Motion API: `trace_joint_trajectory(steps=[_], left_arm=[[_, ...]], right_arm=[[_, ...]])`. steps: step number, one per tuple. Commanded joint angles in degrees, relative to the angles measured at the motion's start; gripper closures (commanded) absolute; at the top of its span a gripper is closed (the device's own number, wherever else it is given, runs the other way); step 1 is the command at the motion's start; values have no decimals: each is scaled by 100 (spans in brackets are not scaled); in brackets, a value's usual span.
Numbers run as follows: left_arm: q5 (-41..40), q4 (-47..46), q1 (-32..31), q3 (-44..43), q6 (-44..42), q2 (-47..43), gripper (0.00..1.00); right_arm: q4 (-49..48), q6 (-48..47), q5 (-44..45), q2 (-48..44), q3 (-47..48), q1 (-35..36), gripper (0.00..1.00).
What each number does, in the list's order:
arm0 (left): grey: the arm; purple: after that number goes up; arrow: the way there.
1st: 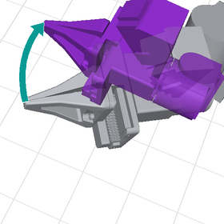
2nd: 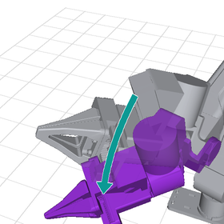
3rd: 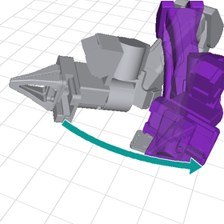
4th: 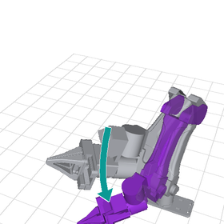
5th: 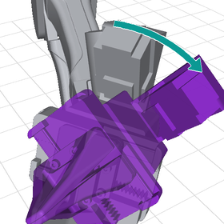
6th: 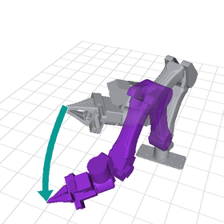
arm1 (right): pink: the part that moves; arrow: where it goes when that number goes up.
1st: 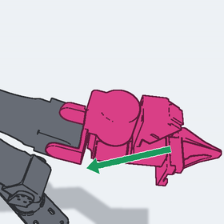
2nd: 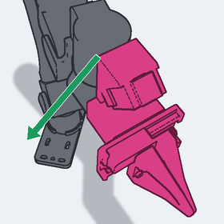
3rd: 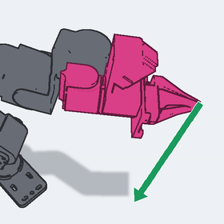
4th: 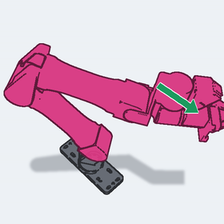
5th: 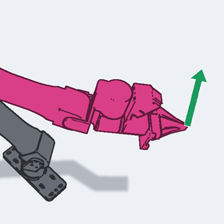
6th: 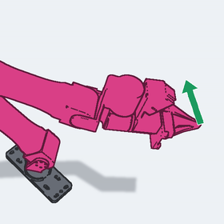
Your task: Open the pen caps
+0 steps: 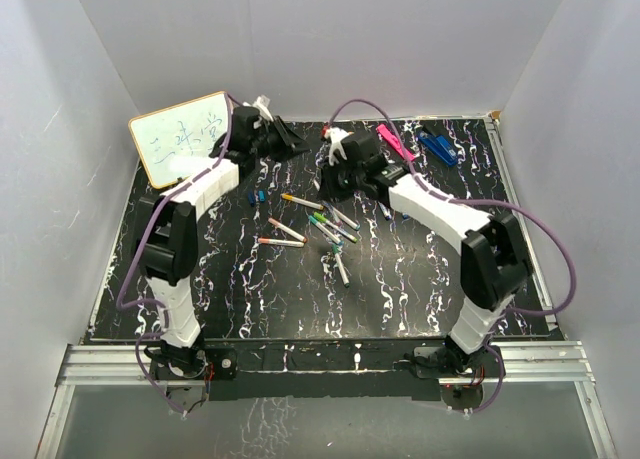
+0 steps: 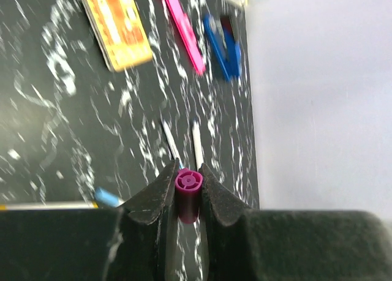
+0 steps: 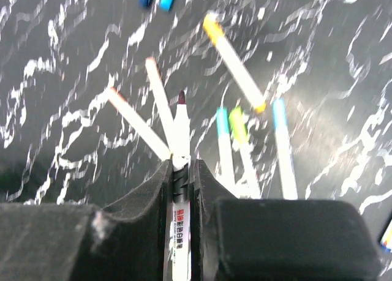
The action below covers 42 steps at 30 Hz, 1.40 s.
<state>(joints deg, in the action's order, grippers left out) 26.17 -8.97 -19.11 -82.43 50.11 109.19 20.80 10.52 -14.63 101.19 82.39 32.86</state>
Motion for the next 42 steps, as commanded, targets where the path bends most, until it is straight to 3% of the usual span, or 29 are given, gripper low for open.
trace_joint_trajectory(steps=[1,8,16,24,42], left_arm=[[-429,76,383,-841,-187,361,100],[-468,569,390,-868,-459,195,100],[-1279,2722,589,-429,-1869,-515,100],[-2212,3762,747,-233,-2692,-534,100],[-2518,3627,1140,-16,-2876,177,100]], right_arm=[[350,12,-75,-937,-678,159,100],[470,181,1010,-1397,-961,45,100],[691,-64,1851,-642,-54,-768,100],[856,-283,2046,58,540,-1029,100],[806,-253,2147,307,611,-1549,100]])
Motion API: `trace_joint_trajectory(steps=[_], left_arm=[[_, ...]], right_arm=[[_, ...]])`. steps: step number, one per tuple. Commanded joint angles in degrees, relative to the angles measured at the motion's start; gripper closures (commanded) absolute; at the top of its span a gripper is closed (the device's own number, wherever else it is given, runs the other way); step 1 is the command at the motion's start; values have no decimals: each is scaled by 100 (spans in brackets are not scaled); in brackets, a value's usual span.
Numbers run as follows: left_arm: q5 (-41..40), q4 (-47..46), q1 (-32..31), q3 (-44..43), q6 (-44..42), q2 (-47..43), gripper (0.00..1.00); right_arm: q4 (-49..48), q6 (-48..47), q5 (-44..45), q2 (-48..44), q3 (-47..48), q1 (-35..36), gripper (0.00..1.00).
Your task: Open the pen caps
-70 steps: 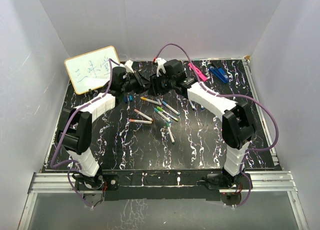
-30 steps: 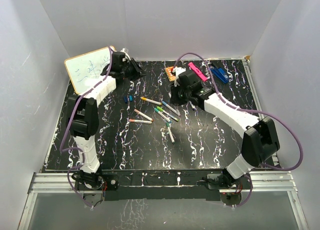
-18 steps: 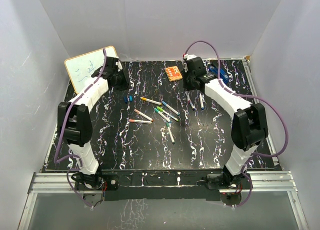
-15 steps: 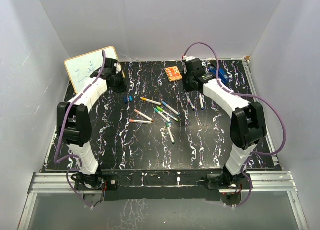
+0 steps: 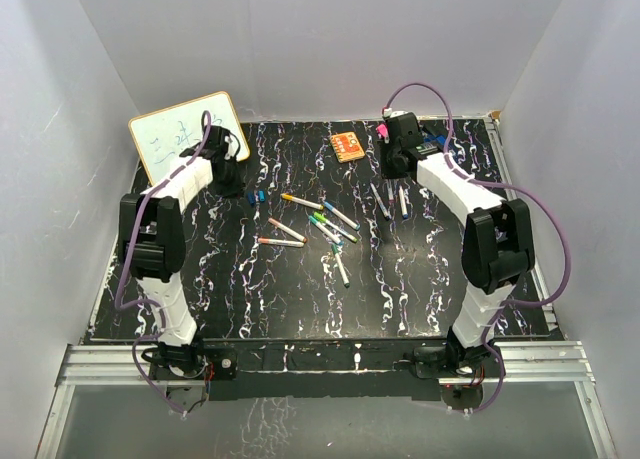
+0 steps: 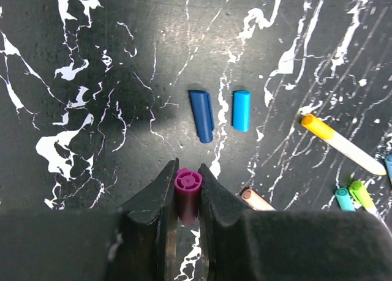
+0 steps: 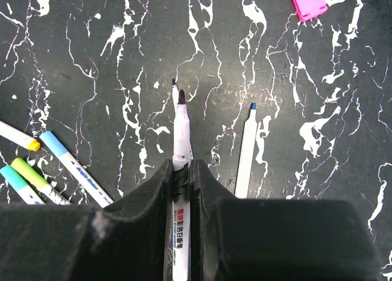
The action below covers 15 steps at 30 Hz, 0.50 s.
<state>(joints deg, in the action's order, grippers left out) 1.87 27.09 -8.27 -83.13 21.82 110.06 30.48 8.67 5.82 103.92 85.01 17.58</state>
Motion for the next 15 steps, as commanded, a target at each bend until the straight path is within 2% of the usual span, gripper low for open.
trace_joint_trajectory(steps=[1,15], left_arm=[[-90,-3,63,74,-40,115,100],[-53,-227,89,258,41,485,100]], right_arm=[[-173,-64,96,49,349,-39,100],[-340,-95,-45,293,411,-148,100]])
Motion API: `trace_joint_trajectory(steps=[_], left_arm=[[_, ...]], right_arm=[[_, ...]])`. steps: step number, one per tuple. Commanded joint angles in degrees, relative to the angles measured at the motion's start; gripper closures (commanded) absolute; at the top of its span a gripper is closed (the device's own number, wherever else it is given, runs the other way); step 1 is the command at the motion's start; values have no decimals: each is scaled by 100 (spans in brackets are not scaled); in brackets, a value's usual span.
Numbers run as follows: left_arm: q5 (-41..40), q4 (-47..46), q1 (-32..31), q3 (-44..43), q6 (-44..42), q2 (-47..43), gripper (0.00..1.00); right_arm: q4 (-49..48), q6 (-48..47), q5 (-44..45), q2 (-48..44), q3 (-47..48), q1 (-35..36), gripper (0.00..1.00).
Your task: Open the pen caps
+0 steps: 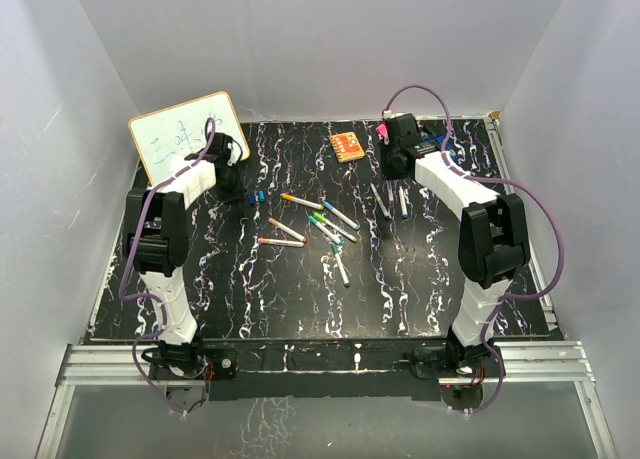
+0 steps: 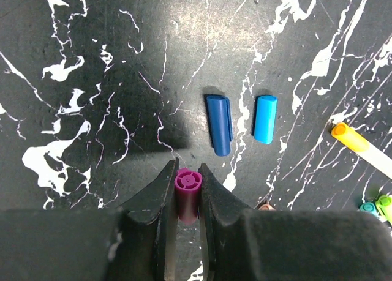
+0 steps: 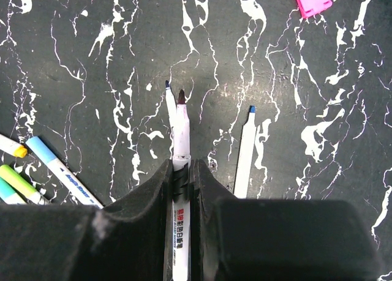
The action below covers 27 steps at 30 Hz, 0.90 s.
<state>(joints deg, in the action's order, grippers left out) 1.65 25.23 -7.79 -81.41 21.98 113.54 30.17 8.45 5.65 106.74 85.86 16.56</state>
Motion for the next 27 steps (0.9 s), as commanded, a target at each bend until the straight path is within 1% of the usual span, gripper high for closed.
trace_joint_trajectory(steps=[1,8,10,12,16,19,23,27], left_arm=[[-19,-44,43,89,32,167,99],[44,-55,72,73,29,274,96],[79,-58,82,73,30,291,93],[114,-41,86,64,30,308,87],[142,-10,87,57,26,309,72],[169,18,85,43,26,301,67],[152,136,85,-38,9,258,63],[112,321,89,-172,-38,76,62]], right_arm=[[-310,-74,-29,21,326,-47,100],[-314,-88,-64,65,359,-65,100],[-318,-90,-72,94,377,-80,100],[-315,-93,-66,139,393,-88,100],[-318,-93,-87,210,436,-97,100],[-327,-89,-118,243,478,-96,100],[-316,-91,-147,297,556,-101,100],[-280,-129,-135,423,667,-107,100]])
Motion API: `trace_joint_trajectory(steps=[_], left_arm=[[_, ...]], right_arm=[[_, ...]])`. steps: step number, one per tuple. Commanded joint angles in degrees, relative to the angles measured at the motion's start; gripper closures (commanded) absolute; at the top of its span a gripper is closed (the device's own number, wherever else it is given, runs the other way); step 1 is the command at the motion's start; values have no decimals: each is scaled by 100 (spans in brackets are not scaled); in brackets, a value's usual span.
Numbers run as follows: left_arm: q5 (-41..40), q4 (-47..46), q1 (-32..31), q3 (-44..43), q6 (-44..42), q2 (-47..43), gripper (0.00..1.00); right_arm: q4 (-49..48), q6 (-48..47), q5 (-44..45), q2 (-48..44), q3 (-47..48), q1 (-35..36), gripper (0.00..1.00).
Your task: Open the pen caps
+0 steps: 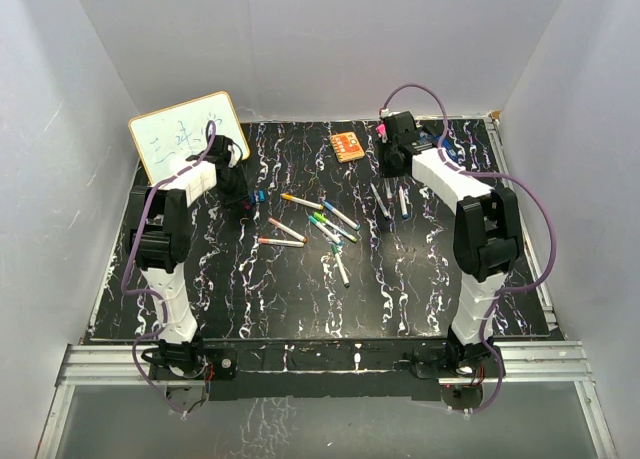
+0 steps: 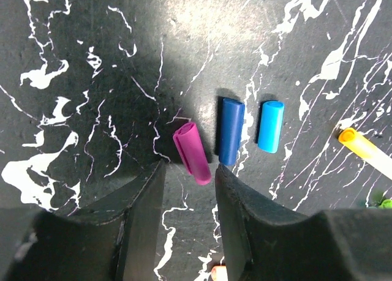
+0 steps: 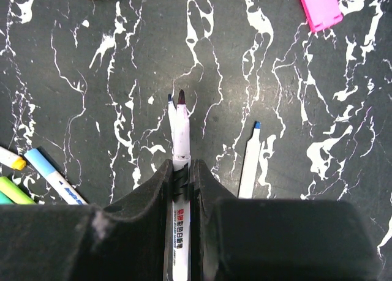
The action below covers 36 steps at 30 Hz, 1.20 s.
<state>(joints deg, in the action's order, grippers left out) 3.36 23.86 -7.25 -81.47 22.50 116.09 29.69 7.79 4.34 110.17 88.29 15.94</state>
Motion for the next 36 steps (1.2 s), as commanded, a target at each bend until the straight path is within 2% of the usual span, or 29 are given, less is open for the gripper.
trace_joint_trajectory(steps=[1,7,12,16,18,26,36], left_arm=[[-81,513,31,-181,-103,-243,62],[-151,663,56,-74,-57,-873,57],[-29,510,65,28,47,-1452,47],[-72,223,65,113,47,-1878,22],[-115,16,72,221,78,-2131,3],[-63,-372,105,350,223,-2680,1],[99,-468,118,399,287,-2662,1]], right_arm=[[-225,-80,32,127,441,-41,100],[-201,-300,447,455,599,-76,100],[-448,-532,644,651,571,-146,100],[-464,-705,610,888,649,-213,100],[-486,-719,568,974,666,-241,100],[-518,-755,388,1179,676,-259,100],[-538,-650,67,1151,347,-260,100]])
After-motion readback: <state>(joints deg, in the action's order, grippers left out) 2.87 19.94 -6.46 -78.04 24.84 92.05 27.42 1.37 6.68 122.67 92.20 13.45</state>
